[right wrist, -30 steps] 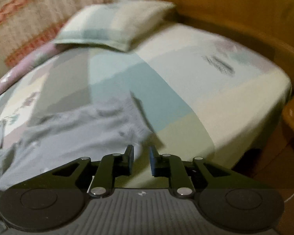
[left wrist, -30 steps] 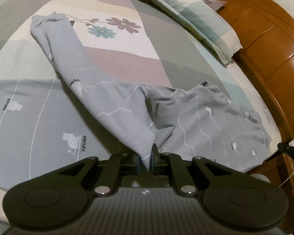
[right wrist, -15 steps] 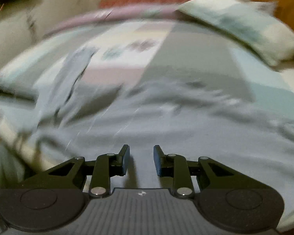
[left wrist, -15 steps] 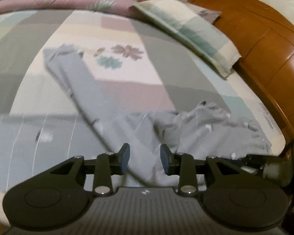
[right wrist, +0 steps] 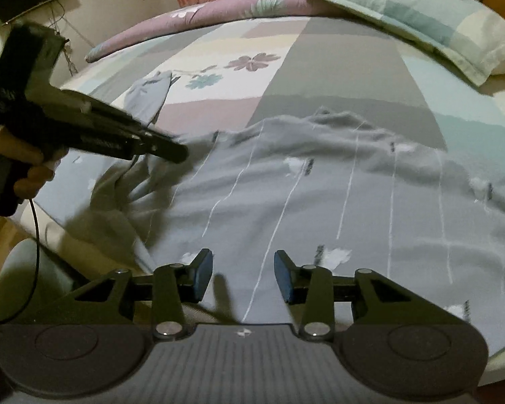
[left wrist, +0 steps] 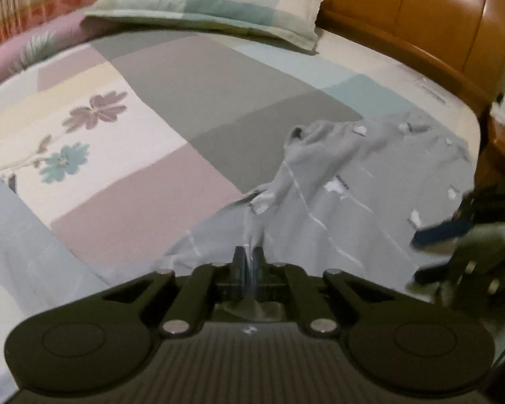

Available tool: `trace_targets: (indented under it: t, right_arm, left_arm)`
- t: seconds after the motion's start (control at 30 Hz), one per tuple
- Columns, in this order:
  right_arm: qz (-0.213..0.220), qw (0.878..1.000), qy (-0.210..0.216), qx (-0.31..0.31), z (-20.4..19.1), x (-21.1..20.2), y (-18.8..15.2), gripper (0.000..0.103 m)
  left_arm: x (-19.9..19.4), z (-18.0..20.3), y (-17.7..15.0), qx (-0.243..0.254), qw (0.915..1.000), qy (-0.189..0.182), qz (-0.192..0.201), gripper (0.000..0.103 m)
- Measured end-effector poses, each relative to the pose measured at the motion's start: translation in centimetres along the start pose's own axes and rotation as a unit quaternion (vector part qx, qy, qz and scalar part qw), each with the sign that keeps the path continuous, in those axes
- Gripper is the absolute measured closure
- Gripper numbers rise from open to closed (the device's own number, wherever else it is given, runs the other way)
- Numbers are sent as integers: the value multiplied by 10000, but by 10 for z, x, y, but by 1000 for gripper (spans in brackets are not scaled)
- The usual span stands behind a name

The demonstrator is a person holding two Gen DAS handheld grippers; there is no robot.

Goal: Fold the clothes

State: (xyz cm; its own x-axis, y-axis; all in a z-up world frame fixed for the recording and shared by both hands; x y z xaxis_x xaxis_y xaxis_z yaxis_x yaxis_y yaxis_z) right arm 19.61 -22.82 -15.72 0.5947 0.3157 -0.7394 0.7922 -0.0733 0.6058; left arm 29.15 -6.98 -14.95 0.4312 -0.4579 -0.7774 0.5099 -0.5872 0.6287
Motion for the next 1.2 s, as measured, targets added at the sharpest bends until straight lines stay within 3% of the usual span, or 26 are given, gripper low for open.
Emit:
trace_targets:
  t: [0.13, 0.2, 0.27, 0.33, 0.37, 0.5, 0.73, 0.9, 1.07, 1.13, 1.2]
  right_arm:
    - [123, 9999, -102, -32, 14, -2, 19, 57]
    - [235, 9995, -223, -53, 24, 0, 33, 57]
    - [363, 9990, -249, 0, 32, 3, 46, 57]
    - [413, 9989, -190, 114, 41, 11, 58, 57]
    - [420, 9989, -125, 188, 44, 17, 63, 57]
    - [141, 9987, 355, 336, 43, 42, 60, 57]
    - [276, 9959, 795, 337, 52, 40, 33, 53]
    - [344, 9950, 868, 361, 54, 37, 30, 53]
    - [336, 9945, 952, 279, 51, 37, 28, 49]
    - [355, 9940, 987, 320, 51, 36, 26, 49]
    - [379, 9935, 1011, 373, 52, 36, 24, 49]
  left_arm:
    - [-8, -17, -17, -624, 9980, -107, -51, 94]
    - [-18, -24, -16, -967, 9945, -369, 131, 93]
    - [-31, -29, -7, -1160, 9906, -584, 439, 85]
    - [-38, -31, 10, -1216, 9877, -685, 698, 68]
    - [-38, -32, 19, -1238, 9867, -722, 772, 65]
    - [-7, -33, 55, -1424, 9794, -1192, 792, 64]
    - [67, -4, 89, -1179, 9725, -1956, 465, 63]
    - [104, 7, 94, -1107, 9706, -2135, 120, 63]
    - [123, 0, 101, -1499, 9541, -2590, 79, 55]
    - [132, -10, 110, -1958, 9361, -2920, 116, 55]
    - [136, -24, 124, -2240, 9253, -3047, 283, 55]
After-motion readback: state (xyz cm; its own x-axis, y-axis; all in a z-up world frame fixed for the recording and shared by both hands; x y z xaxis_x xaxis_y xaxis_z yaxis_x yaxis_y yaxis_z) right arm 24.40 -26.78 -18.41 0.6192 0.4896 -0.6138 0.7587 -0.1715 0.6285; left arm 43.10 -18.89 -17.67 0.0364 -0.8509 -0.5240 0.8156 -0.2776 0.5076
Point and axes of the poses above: each gripper's, at about its wrist camera, not at the fingertips, and x roughly the way its jaws point, z to its right, y to its top, the point moved 6 cm from there along x, roughly the way its jaws point, and after that the axes turned 8 degrees about x, right-handed, at the moved point
